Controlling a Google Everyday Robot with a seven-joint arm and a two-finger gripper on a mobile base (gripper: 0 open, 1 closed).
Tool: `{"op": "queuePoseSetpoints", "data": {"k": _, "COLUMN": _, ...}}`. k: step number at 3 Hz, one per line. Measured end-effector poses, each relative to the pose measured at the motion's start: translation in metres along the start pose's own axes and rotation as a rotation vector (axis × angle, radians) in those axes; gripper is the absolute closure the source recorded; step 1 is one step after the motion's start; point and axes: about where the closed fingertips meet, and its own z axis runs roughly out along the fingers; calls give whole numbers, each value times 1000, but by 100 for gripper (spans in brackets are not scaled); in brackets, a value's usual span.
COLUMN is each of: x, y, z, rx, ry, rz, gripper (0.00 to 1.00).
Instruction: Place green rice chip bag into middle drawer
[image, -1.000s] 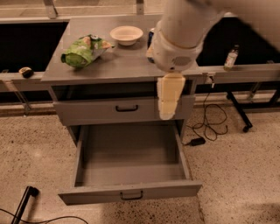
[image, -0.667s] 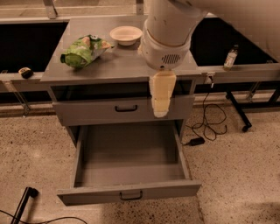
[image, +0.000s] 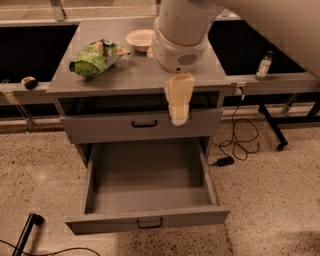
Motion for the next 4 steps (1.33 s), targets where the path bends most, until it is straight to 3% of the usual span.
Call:
{"op": "queuePoseSetpoints", "data": {"k": 1, "x": 6, "y": -73, "z": 7, "rx": 121, "ry": -7, "rz": -205, "gripper": 0}}
{"op": "queuePoseSetpoints", "data": {"k": 3, "x": -3, "y": -172, "z": 29, "rx": 254, "ry": 21, "rz": -482, "gripper": 0}}
{"op": "queuePoseSetpoints", "data": {"k": 4, "x": -40, "y": -228, "z": 57, "rx": 343, "ry": -102, "rz": -628, "gripper": 0}}
